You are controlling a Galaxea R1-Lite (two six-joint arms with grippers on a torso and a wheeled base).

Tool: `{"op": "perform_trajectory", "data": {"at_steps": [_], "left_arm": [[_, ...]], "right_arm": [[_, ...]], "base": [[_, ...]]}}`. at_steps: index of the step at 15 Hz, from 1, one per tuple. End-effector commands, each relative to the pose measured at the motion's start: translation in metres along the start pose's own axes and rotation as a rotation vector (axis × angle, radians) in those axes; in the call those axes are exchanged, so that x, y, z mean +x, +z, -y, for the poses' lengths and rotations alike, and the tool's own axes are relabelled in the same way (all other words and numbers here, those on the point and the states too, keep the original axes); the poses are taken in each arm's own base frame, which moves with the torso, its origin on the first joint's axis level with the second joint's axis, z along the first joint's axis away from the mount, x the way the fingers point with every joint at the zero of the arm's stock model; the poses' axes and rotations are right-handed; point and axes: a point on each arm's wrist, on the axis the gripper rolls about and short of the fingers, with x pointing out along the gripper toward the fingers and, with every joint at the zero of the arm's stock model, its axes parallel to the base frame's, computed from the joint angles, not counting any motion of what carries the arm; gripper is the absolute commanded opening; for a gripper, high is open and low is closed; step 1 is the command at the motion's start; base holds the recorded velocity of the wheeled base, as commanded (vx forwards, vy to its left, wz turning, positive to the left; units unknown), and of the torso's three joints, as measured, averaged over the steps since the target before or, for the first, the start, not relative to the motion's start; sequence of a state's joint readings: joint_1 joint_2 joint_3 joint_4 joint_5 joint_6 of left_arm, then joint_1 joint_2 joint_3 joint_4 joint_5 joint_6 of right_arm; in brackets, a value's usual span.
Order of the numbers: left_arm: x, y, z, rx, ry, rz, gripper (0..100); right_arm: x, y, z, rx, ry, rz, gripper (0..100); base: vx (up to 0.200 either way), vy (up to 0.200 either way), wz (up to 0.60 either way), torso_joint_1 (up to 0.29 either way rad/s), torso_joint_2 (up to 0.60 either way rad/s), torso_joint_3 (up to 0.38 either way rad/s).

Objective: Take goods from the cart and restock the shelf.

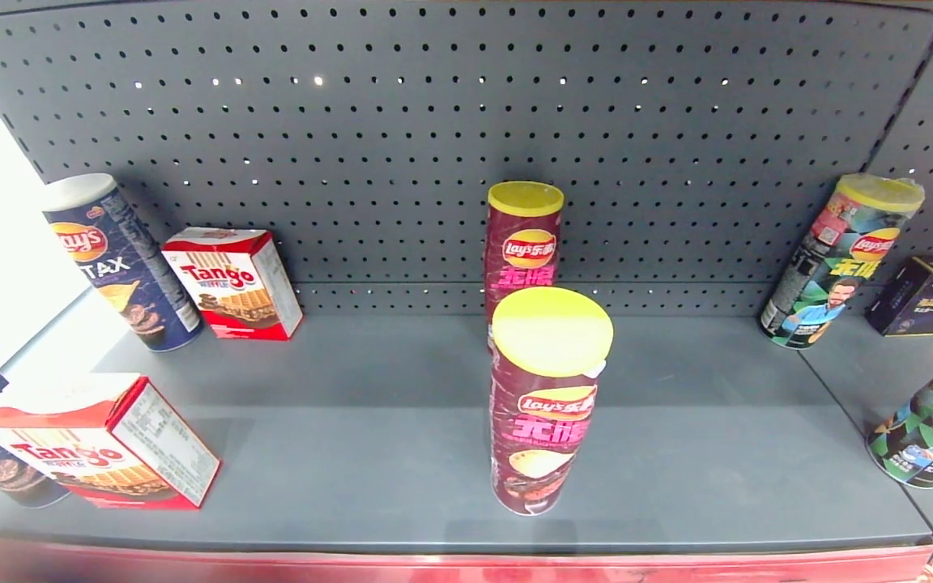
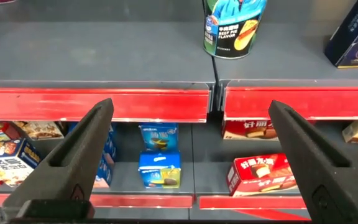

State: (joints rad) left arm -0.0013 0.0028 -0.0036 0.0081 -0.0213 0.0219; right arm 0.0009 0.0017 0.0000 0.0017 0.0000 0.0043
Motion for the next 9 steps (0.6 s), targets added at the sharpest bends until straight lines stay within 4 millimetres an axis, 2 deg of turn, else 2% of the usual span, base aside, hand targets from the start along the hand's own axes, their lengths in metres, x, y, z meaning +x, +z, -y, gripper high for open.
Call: {"op": "perform_trajectory", "data": {"at_steps": [1,8,9], "left_arm": [[0.0001,-0.0001,0.0,0.0,-0.002,0.0,100],[0.0001,-0.0001,0.0,-0.008,0.0,0.0,100],[0.0001,0.0001,-0.0001,-0.01,0.003,0.001,100]], "right_arm": [[0.0001,0.0,0.0,0.0,0.001,-0.001,100],[0.0001,0.0,0.0,0.0,-0.001,-0.001,100],[0.0002,0.0001,0.0,0.0,-0.002,-0.003,100]], "base": [[0.0,-0.2,0.0,0.002,0.01,0.002],[0.0,0.0,0.0,0.0,0.0,0.0],[-0.2,0.0,0.0,0.002,0.0,0.007]]}}
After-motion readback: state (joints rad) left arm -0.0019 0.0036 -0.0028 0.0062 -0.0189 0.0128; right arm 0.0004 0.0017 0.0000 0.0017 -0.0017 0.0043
